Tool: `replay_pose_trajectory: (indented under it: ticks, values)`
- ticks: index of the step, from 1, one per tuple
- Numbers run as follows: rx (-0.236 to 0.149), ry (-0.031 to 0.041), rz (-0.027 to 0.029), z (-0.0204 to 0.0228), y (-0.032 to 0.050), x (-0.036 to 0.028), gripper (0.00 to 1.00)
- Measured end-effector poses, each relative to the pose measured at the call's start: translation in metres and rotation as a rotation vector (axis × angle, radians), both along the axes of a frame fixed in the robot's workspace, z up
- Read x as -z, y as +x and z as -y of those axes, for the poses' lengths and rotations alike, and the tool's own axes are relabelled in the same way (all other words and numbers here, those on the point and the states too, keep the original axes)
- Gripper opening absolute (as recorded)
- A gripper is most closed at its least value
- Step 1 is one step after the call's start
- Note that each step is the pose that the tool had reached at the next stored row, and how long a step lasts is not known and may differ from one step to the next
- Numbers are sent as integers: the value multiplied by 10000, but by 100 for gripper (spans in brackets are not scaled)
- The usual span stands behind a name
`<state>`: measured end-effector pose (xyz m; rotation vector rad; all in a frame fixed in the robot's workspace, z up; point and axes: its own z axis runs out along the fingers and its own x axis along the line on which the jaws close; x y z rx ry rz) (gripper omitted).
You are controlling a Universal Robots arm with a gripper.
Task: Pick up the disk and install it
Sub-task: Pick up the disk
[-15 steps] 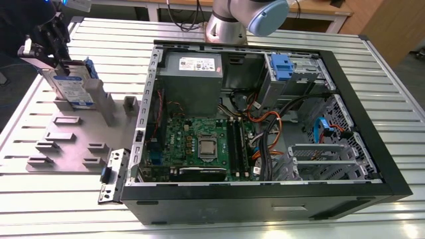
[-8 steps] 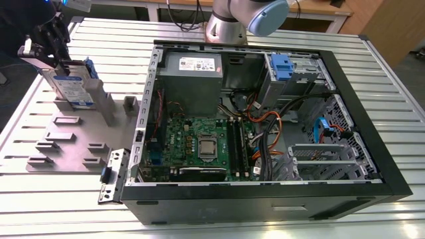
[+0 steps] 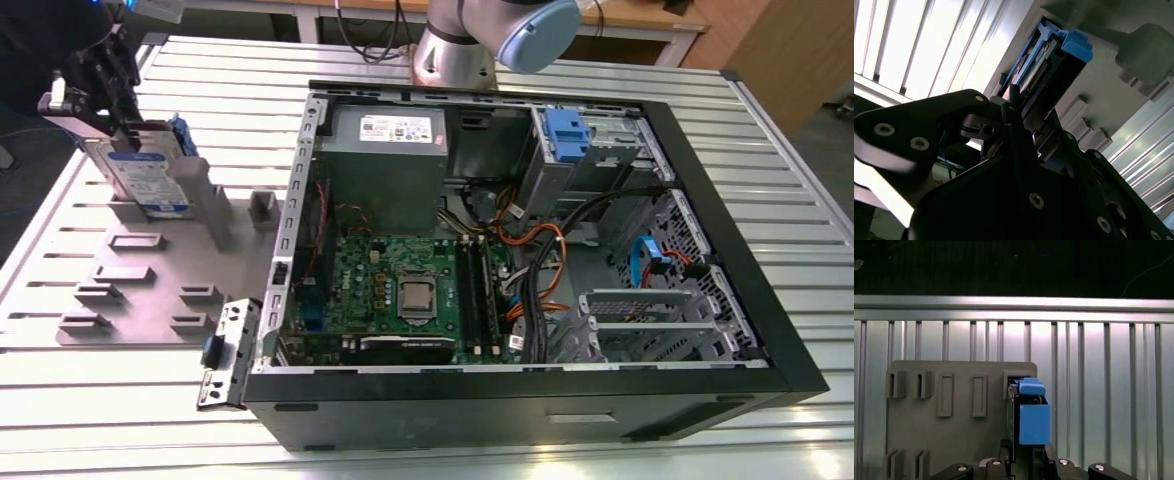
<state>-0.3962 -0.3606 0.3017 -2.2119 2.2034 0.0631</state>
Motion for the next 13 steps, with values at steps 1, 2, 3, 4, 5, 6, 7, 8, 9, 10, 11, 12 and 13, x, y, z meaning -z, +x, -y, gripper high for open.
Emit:
replay_pose_trajectory:
  ticks: [1, 2, 3, 4, 5, 6, 7, 8, 9, 10, 11, 12, 13]
  values:
    - [-90, 0, 0, 0, 0, 0, 35]
    - [-100, 0, 0, 0, 0, 0, 35]
    - [-109, -1, -1, 0, 0, 0, 35]
    - [-108, -1, -1, 0, 0, 0, 35]
    - [-88, -1, -2, 0, 0, -1, 35]
    - [-7, 0, -1, 0, 0, 0, 35]
    - [112, 0, -1, 0, 0, 0, 35]
    - [226, -1, -1, 0, 0, 0, 35]
    - [313, -1, -2, 1, -3, -1, 35]
    - [369, -1, -2, 1, -13, 0, 35]
    - [409, -1, -3, 1, -23, 0, 35]
    - [440, -2, -2, 1, -28, 1, 35]
    - [463, -1, -2, 1, -28, 1, 35]
